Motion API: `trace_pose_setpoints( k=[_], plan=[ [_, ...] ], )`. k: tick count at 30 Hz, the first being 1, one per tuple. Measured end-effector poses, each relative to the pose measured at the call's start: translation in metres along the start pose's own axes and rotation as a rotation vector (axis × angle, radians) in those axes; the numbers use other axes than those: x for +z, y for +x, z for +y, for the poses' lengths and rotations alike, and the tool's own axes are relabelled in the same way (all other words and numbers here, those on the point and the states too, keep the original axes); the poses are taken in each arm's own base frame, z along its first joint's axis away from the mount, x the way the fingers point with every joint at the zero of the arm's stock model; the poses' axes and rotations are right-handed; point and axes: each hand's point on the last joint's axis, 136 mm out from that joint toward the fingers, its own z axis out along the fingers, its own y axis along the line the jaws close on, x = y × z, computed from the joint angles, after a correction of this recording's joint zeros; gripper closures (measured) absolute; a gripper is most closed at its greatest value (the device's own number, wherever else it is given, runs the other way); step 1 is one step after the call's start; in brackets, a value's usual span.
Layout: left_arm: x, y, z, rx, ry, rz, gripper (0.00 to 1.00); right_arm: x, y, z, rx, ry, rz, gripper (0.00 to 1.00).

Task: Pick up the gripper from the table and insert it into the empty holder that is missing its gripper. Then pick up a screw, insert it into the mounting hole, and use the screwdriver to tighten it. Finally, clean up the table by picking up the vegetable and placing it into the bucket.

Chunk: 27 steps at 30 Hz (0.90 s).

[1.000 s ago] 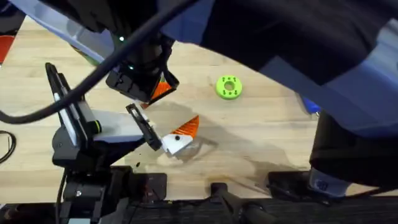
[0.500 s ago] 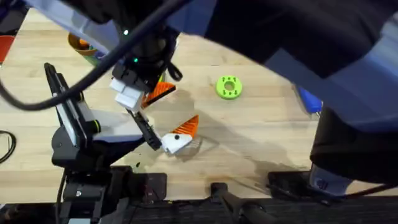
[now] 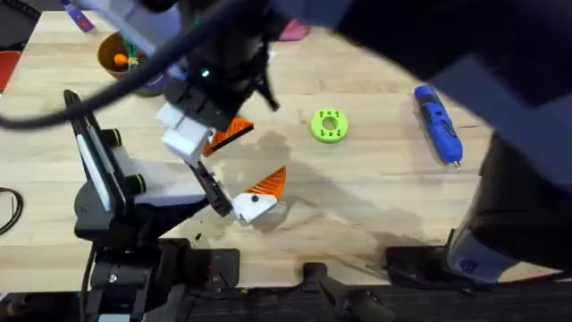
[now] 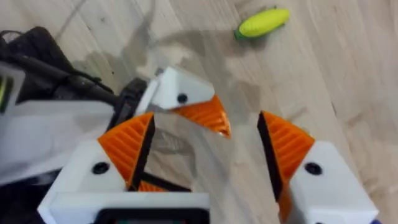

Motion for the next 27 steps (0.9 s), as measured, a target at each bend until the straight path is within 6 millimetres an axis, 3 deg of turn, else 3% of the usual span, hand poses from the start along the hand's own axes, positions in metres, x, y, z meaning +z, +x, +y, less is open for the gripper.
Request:
trace_pose_setpoints(
  k=[10,18,22,27],
  plan=[
    [0.0,0.0,0.0,0.003,0.0,0.0,0.015,-0.035,0.022,-0.047,0.199,0.027,0.0,0.041],
    [0.0,0.0,0.0,0.004,0.0,0.0,0.015,-0.045,0.035,-0.061,0.261,0.04,-0.037,0.04],
    [0.0,0.0,0.0,0.004,0.0,0.0,0.015,-0.041,0.053,-0.068,0.314,0.045,-0.033,0.04],
    [0.0,0.0,0.0,0.006,0.0,0.0,0.015,-0.041,0.1,-0.09,0.478,0.075,-0.078,0.038]
  ],
)
